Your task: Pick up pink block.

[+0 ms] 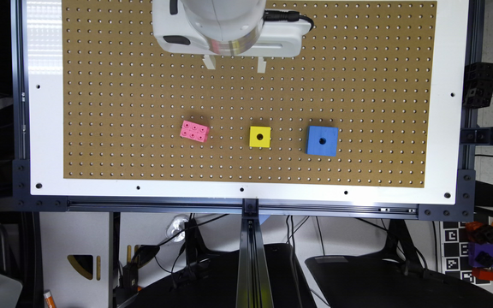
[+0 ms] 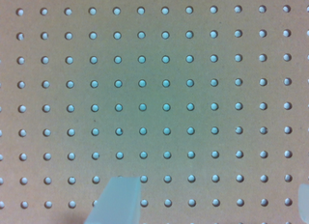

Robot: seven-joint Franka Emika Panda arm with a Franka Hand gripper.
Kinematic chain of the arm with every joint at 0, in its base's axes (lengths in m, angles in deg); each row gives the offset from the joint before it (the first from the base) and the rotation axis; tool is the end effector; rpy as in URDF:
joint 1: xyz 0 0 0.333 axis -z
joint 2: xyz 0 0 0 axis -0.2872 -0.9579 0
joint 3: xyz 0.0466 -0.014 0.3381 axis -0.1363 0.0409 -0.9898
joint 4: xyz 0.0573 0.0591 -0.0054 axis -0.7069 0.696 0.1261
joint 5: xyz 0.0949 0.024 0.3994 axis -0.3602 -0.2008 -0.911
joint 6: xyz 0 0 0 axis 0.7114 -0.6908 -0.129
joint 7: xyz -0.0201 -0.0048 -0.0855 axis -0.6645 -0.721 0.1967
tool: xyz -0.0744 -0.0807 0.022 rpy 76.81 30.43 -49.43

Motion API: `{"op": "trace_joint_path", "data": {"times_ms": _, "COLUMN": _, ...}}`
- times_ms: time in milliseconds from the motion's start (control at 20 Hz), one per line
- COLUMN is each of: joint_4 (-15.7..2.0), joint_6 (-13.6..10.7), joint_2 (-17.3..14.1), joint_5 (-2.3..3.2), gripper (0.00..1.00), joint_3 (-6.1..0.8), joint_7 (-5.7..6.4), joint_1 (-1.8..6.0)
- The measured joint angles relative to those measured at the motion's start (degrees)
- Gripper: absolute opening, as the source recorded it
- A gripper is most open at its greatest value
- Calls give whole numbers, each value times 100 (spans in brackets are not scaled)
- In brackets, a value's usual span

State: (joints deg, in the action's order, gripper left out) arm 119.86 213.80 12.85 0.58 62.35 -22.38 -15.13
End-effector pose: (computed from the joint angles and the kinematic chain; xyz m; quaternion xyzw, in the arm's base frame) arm 0.4885 -0.0132 0.3450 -0.9222 0.3867 -0.0079 0.0020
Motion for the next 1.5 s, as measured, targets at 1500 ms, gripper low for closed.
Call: {"op": "trace_joint_path", "data": {"times_ms": 1500, "joint_4": -1352, "joint_6": 3, "joint_2": -1128, "joint_5": 26, "gripper": 100, "joint_3": 1, "joint_7": -806, "joint_1": 891}}
